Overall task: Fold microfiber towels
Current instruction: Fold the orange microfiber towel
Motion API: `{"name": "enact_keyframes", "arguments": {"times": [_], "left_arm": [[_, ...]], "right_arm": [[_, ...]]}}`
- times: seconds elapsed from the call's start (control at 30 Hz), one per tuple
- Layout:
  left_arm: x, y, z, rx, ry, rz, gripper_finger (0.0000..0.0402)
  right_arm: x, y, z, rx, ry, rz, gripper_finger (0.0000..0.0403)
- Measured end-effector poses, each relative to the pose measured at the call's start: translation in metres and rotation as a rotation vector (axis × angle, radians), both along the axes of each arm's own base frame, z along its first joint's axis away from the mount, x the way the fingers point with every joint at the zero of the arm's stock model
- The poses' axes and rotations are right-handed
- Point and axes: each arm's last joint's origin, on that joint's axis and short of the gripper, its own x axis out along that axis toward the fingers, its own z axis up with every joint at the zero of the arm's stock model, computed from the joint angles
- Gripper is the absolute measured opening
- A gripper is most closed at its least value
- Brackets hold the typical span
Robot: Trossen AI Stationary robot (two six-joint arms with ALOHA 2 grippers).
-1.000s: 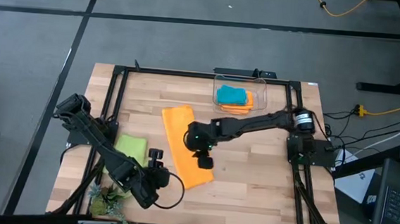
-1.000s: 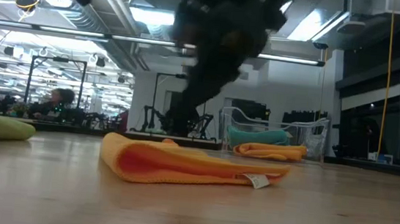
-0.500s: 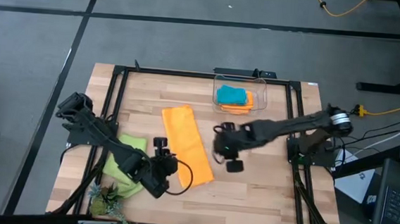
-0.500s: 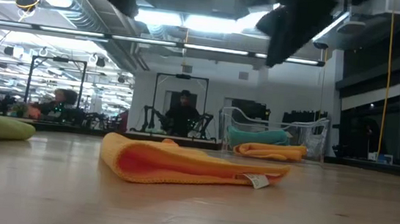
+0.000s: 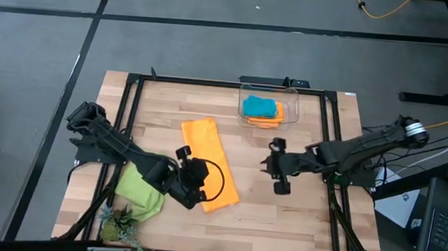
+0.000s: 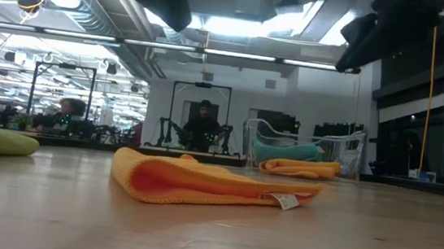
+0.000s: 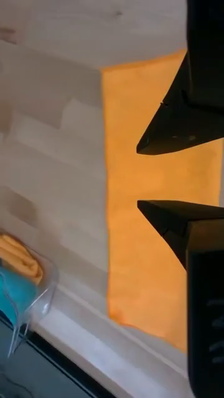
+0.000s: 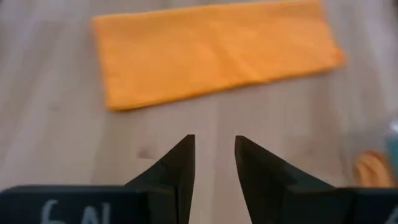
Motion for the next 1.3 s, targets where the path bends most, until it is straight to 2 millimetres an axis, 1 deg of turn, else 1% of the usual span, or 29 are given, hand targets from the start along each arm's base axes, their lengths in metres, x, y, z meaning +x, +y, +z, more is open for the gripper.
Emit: {"name": "enact_keyframes", "arguments": {"times": [0.13,0.23,0.4,0.53,0.6,0.77,0.83,0.97,1.03,1.13,1.2,1.3], "left_arm": [[0.002,0.001,0.001,-0.011,-0.018,0.008,0.0123],[0.002,0.001,0.001,-0.014,-0.02,0.006,0.0123],[0.004,0.0,0.002,-0.031,-0.039,0.005,0.0123],[0.008,-0.006,0.002,-0.173,-0.026,-0.067,0.0123],[0.008,-0.008,0.002,-0.21,-0.017,-0.1,0.0123],[0.006,-0.011,0.002,-0.179,0.011,-0.159,0.0123],[0.005,-0.014,0.001,-0.197,0.028,-0.182,0.0123],[-0.003,-0.022,-0.002,-0.273,0.13,-0.259,0.0123],[-0.008,-0.025,-0.004,-0.282,0.171,-0.27,0.0125],[-0.013,-0.027,-0.006,-0.249,0.205,-0.273,0.0138],[-0.014,-0.027,-0.006,-0.215,0.202,-0.276,0.015],[-0.015,-0.028,-0.005,-0.212,0.195,-0.272,0.0172]], "right_arm": [[-0.015,-0.006,-0.006,-0.014,-0.04,-0.118,0.0117],[-0.024,-0.006,-0.018,0.017,-0.004,-0.157,0.0117],[-0.028,-0.001,-0.025,0.072,0.004,-0.192,0.0117],[-0.027,0.002,-0.023,0.097,-0.03,-0.188,0.0117],[-0.025,0.003,-0.023,0.108,-0.049,-0.188,0.0117],[-0.018,0.006,-0.019,0.143,-0.121,-0.182,0.0117],[-0.013,0.008,-0.017,0.143,-0.16,-0.159,0.0117],[0.0,0.013,-0.018,0.145,-0.229,-0.125,0.0117],[0.005,0.015,-0.02,0.154,-0.249,-0.112,0.0117],[0.013,0.014,-0.027,0.176,-0.236,-0.115,0.0118],[0.017,0.011,-0.031,0.172,-0.227,-0.126,0.0118],[0.023,0.008,-0.04,0.177,-0.206,-0.159,0.0118]]}}
